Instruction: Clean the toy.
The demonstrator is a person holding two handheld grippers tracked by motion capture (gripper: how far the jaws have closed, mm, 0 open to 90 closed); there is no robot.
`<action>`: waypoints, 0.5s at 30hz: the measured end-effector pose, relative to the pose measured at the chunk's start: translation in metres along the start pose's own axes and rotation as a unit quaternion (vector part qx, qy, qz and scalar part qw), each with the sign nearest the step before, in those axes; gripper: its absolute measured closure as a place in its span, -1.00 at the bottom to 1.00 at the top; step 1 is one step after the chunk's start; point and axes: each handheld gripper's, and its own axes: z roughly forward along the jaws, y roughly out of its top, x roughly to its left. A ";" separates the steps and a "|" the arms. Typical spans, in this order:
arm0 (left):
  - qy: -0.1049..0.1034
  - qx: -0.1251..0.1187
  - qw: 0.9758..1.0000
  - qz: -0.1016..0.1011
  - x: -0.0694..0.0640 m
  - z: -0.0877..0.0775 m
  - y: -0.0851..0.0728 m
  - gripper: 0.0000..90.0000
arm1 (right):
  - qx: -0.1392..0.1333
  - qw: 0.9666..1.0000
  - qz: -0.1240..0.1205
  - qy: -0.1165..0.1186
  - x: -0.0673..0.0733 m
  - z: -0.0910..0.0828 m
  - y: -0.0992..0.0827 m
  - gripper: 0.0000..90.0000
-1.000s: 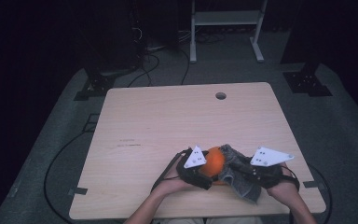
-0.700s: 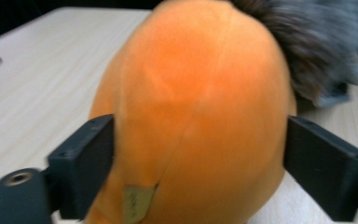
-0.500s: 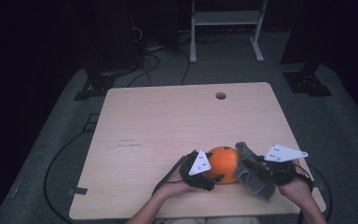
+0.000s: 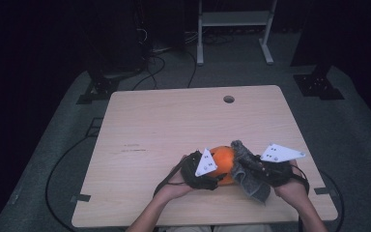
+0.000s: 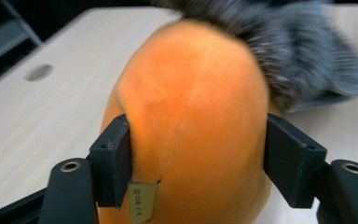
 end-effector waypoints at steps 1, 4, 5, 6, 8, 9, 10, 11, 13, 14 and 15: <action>-0.006 0.002 1.000 0.001 -0.001 0.002 -0.001 -0.36 | 0.015 1.000 0.009 0.001 -0.004 0.007 -0.009 0.62; -0.028 -0.010 1.000 -0.010 0.005 0.002 -0.003 -0.56 | 0.024 0.999 0.029 0.007 -0.012 0.014 -0.023 0.61; -0.027 -0.018 0.999 -0.016 0.008 0.001 -0.004 -0.61 | 0.024 0.999 0.030 0.004 -0.014 0.013 -0.025 0.61; -0.019 -0.017 0.999 -0.024 0.011 -0.001 -0.004 -0.70 | 0.028 0.999 0.030 0.000 -0.015 0.012 -0.026 0.61; -0.012 -0.013 0.999 -0.040 0.016 0.001 -0.008 -0.73 | 0.032 0.999 0.032 -0.003 -0.018 0.012 -0.029 0.60; -0.019 -0.013 0.999 -0.046 0.017 0.003 -0.011 -0.67 | 0.033 0.999 0.036 -0.003 -0.020 0.011 -0.029 0.60; -0.018 -0.014 0.999 -0.043 0.015 0.005 -0.013 -0.55 | 0.035 0.999 0.036 -0.005 -0.021 0.010 -0.029 0.60; -0.016 -0.014 0.999 -0.039 0.013 0.006 -0.014 -0.50 | 0.034 0.999 0.033 -0.009 -0.021 0.007 -0.027 0.60; -0.023 -0.017 0.999 -0.034 0.008 0.010 -0.015 -0.44 | 0.015 0.999 0.033 -0.005 -0.019 -0.001 -0.019 0.61; -0.029 -0.016 0.999 -0.027 0.004 0.011 -0.014 -0.43 | 0.003 1.000 0.031 0.004 -0.018 -0.004 -0.015 0.61; -0.039 -0.014 0.999 -0.016 0.001 0.011 -0.013 -0.44 | -0.005 1.000 0.023 0.014 -0.015 -0.004 -0.012 0.61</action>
